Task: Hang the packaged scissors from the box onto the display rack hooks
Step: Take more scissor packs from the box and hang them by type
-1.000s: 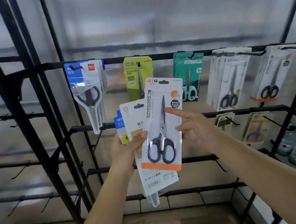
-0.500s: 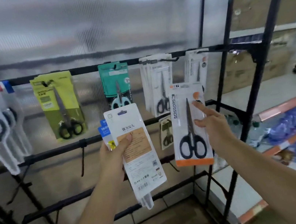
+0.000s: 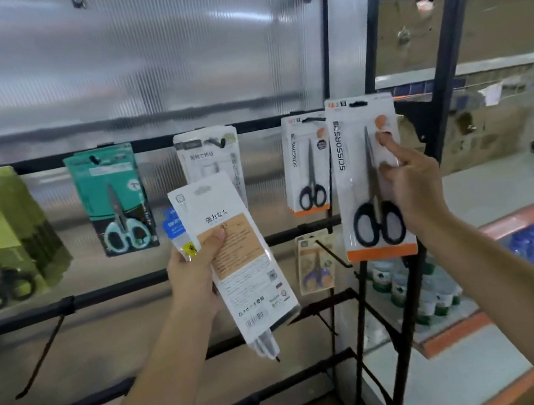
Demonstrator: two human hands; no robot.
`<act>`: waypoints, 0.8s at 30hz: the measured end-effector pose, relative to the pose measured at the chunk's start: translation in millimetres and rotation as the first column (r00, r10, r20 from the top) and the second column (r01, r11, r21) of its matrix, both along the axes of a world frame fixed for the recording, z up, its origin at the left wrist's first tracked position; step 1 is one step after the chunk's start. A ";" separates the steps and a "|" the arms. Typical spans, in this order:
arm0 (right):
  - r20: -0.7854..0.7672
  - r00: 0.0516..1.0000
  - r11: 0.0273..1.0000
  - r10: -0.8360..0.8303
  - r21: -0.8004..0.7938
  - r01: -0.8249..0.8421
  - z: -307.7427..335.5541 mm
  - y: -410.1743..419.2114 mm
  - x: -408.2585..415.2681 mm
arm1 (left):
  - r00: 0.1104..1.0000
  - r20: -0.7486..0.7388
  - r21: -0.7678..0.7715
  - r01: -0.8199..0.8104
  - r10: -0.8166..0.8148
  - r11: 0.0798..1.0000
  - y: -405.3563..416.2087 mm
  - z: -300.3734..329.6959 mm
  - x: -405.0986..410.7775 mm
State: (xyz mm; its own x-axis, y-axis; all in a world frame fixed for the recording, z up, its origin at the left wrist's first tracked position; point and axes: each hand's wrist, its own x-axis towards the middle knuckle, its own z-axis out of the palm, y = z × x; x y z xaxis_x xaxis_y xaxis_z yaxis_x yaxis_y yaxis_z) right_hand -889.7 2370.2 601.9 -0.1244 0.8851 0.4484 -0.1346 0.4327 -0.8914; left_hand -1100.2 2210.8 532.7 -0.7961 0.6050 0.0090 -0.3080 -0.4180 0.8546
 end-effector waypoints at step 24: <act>0.577 0.768 0.925 0.278 0.055 -0.376 -36.0 44.1 -61.6 | 0.990 -0.004 0.038 -0.139 0.139 0.990 22.2 12.5 23.8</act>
